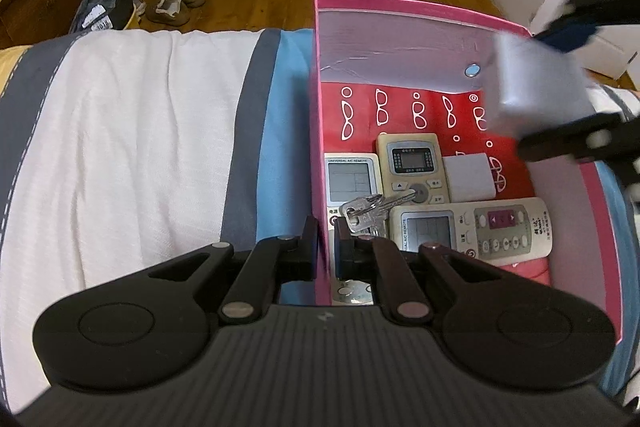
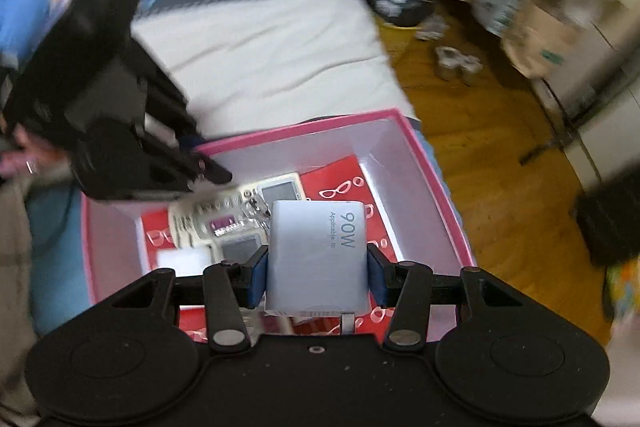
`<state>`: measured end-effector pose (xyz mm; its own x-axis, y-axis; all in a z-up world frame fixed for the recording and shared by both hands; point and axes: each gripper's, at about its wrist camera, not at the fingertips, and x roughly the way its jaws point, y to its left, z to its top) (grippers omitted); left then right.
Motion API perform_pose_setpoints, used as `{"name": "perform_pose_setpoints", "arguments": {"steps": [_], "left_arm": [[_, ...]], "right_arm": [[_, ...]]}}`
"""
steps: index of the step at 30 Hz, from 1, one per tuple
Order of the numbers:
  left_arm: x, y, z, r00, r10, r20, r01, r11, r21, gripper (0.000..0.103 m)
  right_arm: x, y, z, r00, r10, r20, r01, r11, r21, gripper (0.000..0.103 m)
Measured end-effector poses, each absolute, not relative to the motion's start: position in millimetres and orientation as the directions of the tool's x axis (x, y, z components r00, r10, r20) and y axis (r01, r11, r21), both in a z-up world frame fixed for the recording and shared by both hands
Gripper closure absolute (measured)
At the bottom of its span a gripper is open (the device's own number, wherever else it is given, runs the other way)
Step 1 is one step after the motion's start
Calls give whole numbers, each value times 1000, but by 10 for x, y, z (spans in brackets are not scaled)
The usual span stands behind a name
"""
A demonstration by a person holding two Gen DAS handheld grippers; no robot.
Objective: Organize rigid objects
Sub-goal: 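Carry the large white charger into the pink box and release it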
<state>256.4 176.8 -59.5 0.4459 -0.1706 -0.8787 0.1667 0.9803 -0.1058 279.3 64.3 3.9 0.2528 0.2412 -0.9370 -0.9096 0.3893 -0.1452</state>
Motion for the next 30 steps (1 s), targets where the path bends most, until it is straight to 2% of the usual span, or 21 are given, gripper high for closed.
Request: {"name": "perform_pose_setpoints", "arguments": {"steps": [2, 6, 12, 20, 24, 30], "left_arm": [[2574, 1795, -600, 444, -182, -877, 163, 979, -120, 96], [2583, 1849, -618, 439, -205, -875, 158, 976, -150, 96], [2586, 1865, -630, 438, -219, -872, 164, 973, -162, 96], [2568, 1911, -646, 440, -236, -867, 162, 970, -182, 95], [2592, 1940, -654, 438, -242, -866, 157, 969, -192, 95], [2589, 1928, -656, 441, -233, -867, 155, 971, -183, 95]], "right_arm": [[2893, 700, -106, 245, 229, -942, -917, 371, -148, 49], [3086, 794, -369, 219, 298, -929, -914, 397, -88, 49], [3236, 948, -678, 239, 310, -920, -944, 297, -145, 49], [3396, 1033, -815, 219, 312, -924, -964, 219, -154, 49], [3327, 1075, -907, 271, 283, -920, -957, 185, -225, 51], [3184, 891, -742, 312, 275, -909, -937, 246, -247, 48]]}}
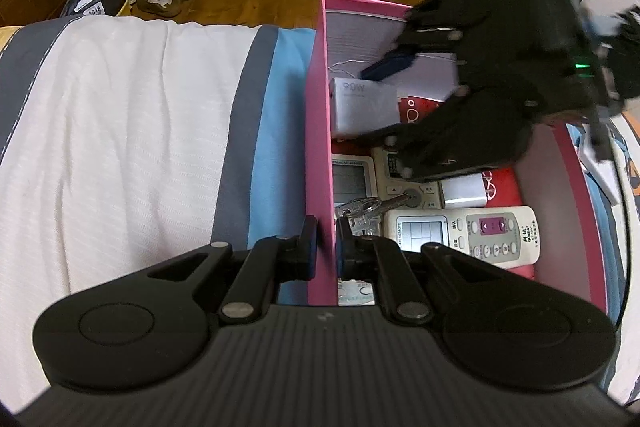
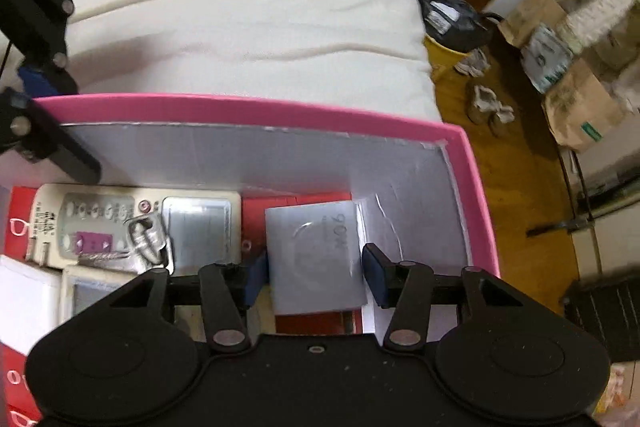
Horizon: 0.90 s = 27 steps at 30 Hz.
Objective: Organize rigid objects
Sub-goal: 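Carry the large white charger into the pink box and release it, then lift the open right gripper up out of the box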
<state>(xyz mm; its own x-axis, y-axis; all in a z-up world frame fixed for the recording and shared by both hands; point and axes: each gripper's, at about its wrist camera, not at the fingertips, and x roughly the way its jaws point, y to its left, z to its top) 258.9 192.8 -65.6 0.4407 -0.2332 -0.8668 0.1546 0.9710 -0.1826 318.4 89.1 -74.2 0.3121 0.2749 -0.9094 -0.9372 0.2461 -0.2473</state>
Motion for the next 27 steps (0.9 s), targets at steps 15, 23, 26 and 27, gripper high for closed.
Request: {"name": "perform_pose_setpoints", "arguments": {"steps": [15, 23, 26, 27], "left_arm": [[2609, 1932, -679, 434, -223, -873, 129, 974, -185, 95], [2629, 1908, -690, 415, -222, -882, 132, 974, -183, 95], [2626, 1899, -680, 413, -217, -884, 135, 975, -176, 95], [2629, 1896, -676, 413, -216, -885, 134, 975, -175, 95]], "right_arm": [[2860, -65, 141, 366, 319, -875, -627, 778, 21, 45], [2244, -647, 416, 407, 380, -831, -517, 845, 133, 45], [2136, -820, 439, 424, 351, -835, -488, 865, 117, 45], [2117, -884, 467, 432, 336, -837, -479, 872, 103, 45]]}}
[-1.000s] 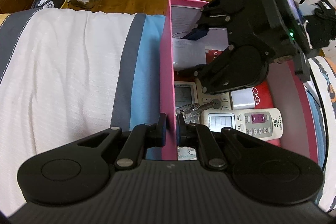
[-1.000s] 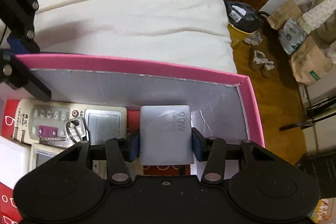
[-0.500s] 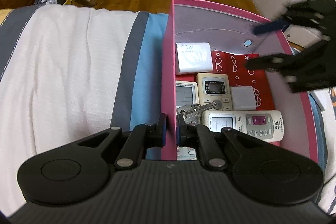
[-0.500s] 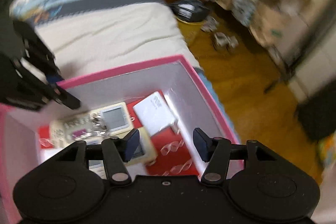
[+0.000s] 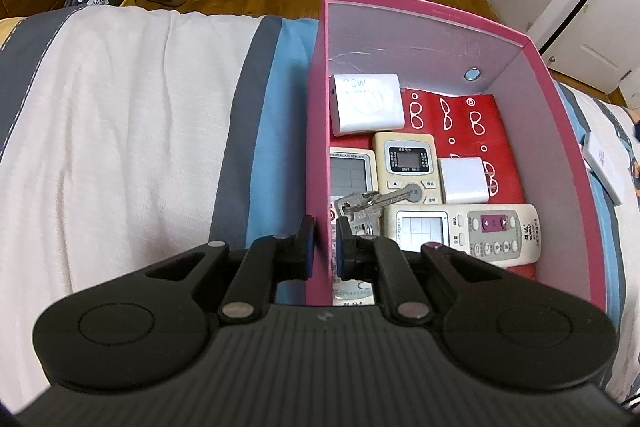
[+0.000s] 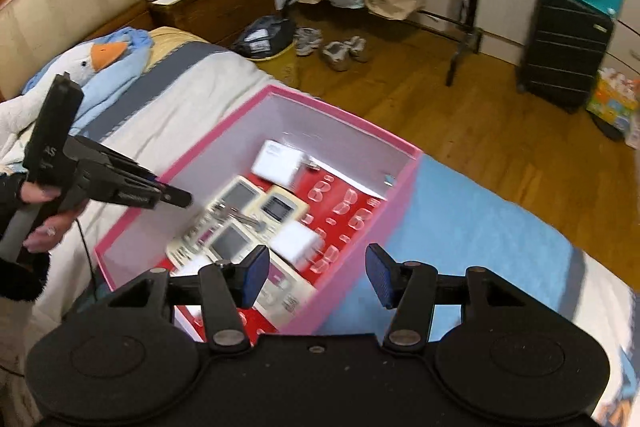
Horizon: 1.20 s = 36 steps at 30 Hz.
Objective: Organize rigid objects
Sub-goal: 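Lift the open right gripper up out of the box, then move the right gripper to the silver keys on the cover and grasp them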
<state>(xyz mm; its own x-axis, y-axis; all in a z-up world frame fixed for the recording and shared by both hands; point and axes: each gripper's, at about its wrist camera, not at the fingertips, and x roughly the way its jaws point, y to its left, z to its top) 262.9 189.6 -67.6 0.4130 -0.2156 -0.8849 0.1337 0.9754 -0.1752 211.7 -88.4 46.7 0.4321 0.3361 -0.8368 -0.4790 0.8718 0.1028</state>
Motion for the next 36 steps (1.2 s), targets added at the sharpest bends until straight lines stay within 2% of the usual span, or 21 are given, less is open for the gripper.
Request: {"name": "perform_pose_setpoints", "arguments": {"steps": [8, 18, 23, 26, 28, 29, 30, 31, 36], "left_arm": [[2629, 1887, -645, 400, -209, -892, 132, 977, -169, 95], [2672, 1838, -603, 394, -188, -900, 116, 981, -154, 95], [2668, 1838, -610, 392, -183, -901, 116, 982, -149, 95], [2666, 1825, -610, 393, -177, -902, 116, 983, -143, 95], [2658, 1823, -607, 393, -176, -903, 116, 983, -141, 95], [2660, 1820, -605, 393, -175, -903, 115, 983, -141, 95], [2660, 1820, -605, 393, -175, -903, 114, 983, -141, 95], [2659, 1818, -602, 393, -175, -903, 113, 983, -141, 95], [2655, 1822, -591, 396, -175, -901, 115, 983, -141, 95]], "right_arm": [[2170, -1399, 453, 453, 284, -845, -362, 925, 116, 40], [2503, -1942, -471, 361, 202, -910, -150, 976, 157, 39], [2508, -1809, -743, 374, 217, -902, -209, 967, 146, 39], [2509, -1733, -890, 399, 180, -899, -233, 968, 91, 40], [2529, -1660, -986, 439, 144, -887, -259, 965, 28, 49], [2533, -1633, -1011, 449, 134, -883, -275, 962, 6, 61], [2538, -1592, -1072, 451, 121, -884, -296, 955, -21, 85], [2537, -1572, -1104, 451, 109, -886, -303, 952, -37, 98], [2398, -1585, -861, 527, 180, -830, -285, 958, 26, 100]]}}
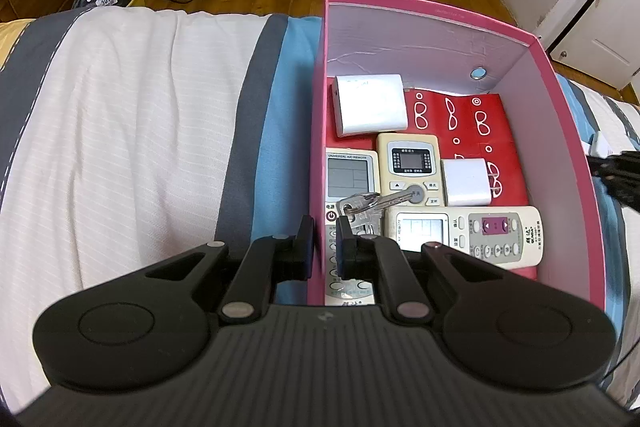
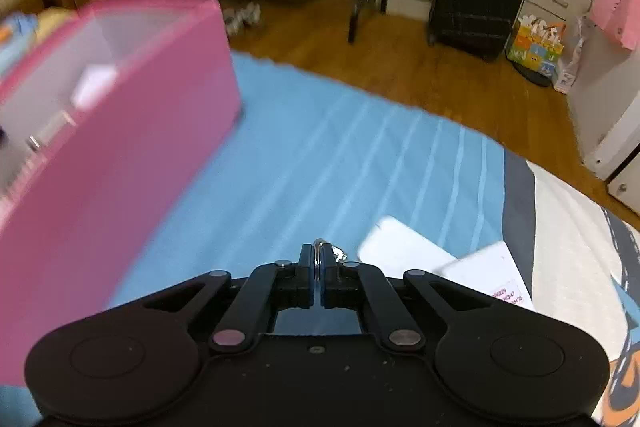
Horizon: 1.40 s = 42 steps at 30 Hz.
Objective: Organize rigid objects
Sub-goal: 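Move the right gripper to the silver keys on the cover and grasp them, then carry the keys into the box and release them onto the white charger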
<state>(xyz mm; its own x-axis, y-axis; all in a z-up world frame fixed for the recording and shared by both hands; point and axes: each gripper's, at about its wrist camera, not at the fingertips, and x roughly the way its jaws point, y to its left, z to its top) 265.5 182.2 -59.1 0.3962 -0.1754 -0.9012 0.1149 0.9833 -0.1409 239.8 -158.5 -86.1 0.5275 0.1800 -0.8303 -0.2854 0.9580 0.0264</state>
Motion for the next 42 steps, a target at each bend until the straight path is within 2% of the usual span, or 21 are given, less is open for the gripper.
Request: {"name": "perform_pose_setpoints", "arguments": {"steps": [5, 12, 23, 32, 42], "left_arm": [[2641, 1827, -584, 406, -174, -897, 112, 984, -140, 95], [2618, 1782, -586, 410, -157, -899, 115, 986, -119, 95], [2619, 1823, -585, 408, -175, -896, 112, 984, -141, 95], [2614, 1830, -589, 410, -178, -894, 124, 982, -139, 95], [2592, 1820, -592, 414, -178, -893, 129, 982, -135, 95]], "right_arm": [[2262, -1553, -421, 594, 274, -756, -287, 951, 120, 100], [2142, -1290, 75, 649, 352, -675, -354, 924, 142, 100], [2127, -672, 621, 552, 534, -640, -539, 814, 215, 100], [2507, -110, 331, 364, 590, -720, -607, 737, 297, 100], [3112, 306, -392, 254, 502, -827, -577, 765, 287, 100]]}}
